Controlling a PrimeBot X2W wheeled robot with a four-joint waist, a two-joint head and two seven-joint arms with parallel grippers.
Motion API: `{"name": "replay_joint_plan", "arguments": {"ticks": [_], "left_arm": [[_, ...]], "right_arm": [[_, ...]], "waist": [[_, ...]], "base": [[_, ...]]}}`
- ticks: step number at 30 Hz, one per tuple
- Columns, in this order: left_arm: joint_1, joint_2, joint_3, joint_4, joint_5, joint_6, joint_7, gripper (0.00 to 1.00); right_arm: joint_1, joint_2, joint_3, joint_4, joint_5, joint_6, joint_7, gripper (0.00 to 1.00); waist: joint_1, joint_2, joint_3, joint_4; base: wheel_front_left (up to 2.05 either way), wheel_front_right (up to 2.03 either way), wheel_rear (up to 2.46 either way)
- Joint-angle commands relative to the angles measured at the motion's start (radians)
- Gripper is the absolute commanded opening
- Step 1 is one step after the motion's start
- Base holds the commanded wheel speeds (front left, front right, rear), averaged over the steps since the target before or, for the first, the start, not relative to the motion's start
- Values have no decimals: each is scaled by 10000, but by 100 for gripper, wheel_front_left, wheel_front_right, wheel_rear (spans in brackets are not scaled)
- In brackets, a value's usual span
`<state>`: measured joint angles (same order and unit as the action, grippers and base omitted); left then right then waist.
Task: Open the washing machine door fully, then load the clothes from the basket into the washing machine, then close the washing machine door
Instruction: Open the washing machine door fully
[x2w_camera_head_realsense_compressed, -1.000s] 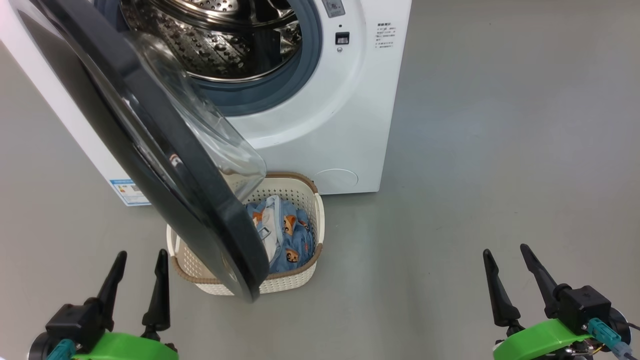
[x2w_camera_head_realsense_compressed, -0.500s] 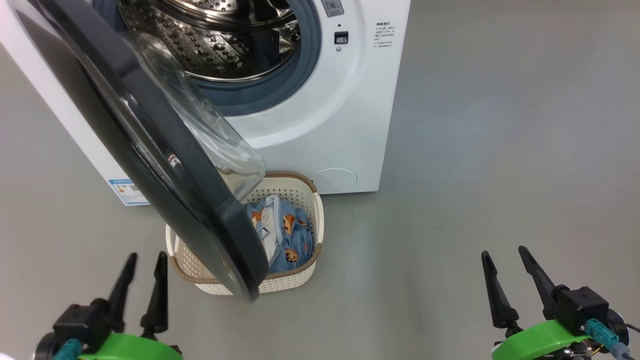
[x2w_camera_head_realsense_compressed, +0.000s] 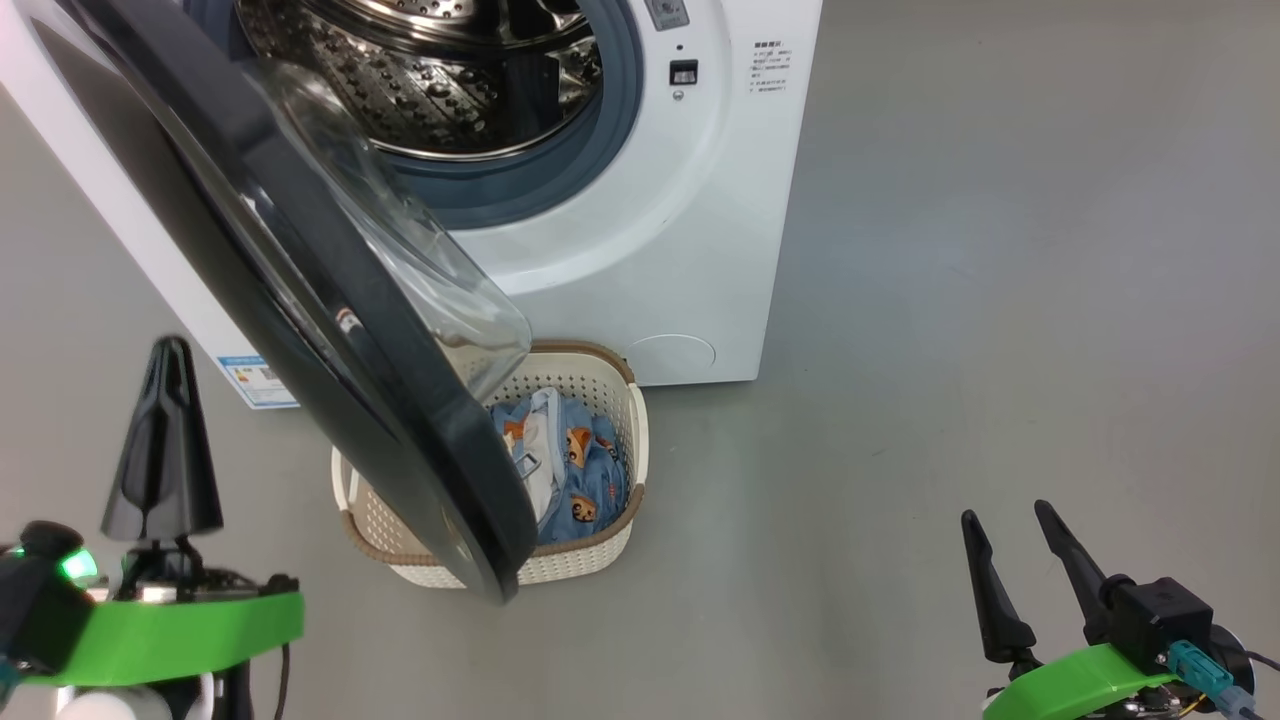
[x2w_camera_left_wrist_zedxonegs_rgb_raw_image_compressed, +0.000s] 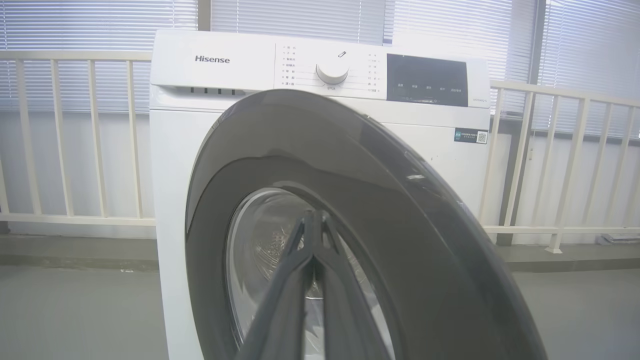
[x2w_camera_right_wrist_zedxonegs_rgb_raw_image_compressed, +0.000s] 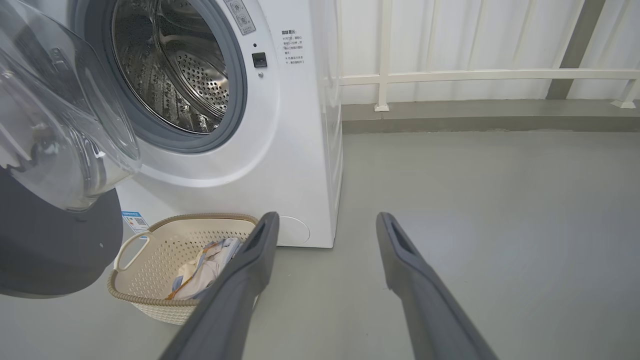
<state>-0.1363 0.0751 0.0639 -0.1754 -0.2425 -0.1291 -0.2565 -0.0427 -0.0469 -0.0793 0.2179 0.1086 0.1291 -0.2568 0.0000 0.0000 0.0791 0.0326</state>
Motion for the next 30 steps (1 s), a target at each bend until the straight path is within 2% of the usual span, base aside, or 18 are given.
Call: {"name": "replay_joint_plan", "arguments": {"ticks": [1, 6, 10, 14, 20, 25, 30], "left_arm": [[-456, 182, 216, -518, 101, -16, -53, 0], [-851, 279, -503, -1927, 63, -16, -53, 0], [-1067, 419, -1590, -2794, 31, -16, -53, 0], [-1190, 539, -2833, -3104, 120, -16, -53, 0], [-1003, 549, -4936, -2587, 277, -16, -53, 0], [-845, 507, -5609, -2099, 222, -16, -53, 0], [-614, 568, -5859, -1317, 144, -16, -53, 0]], "right_arm": [[-177, -34, 254, -198, 92, 16, -49, 100], [-177, -34, 302, -202, 125, 16, -49, 100], [-180, -34, 335, -154, 168, 16, -49, 100], [-202, -34, 371, -87, 175, 16, -49, 100], [-234, -33, 451, 41, 148, 16, -49, 100], [-228, -33, 511, 117, 154, 16, -49, 100], [-208, -33, 519, 184, 154, 16, -49, 100]], "waist": [[0, 0, -11, -6], [0, 0, -23, -42], [0, 0, -27, -78], [0, 0, -42, -132], [0, 0, -86, -227], [0, 0, -103, -276], [0, 0, -62, -320]], "base": [[0, 0, 0], [0, 0, 0], [0, 0, 0], [0, 0, 0], [0, 0, 0], [0, 0, 0], [0, 0, 0]]}}
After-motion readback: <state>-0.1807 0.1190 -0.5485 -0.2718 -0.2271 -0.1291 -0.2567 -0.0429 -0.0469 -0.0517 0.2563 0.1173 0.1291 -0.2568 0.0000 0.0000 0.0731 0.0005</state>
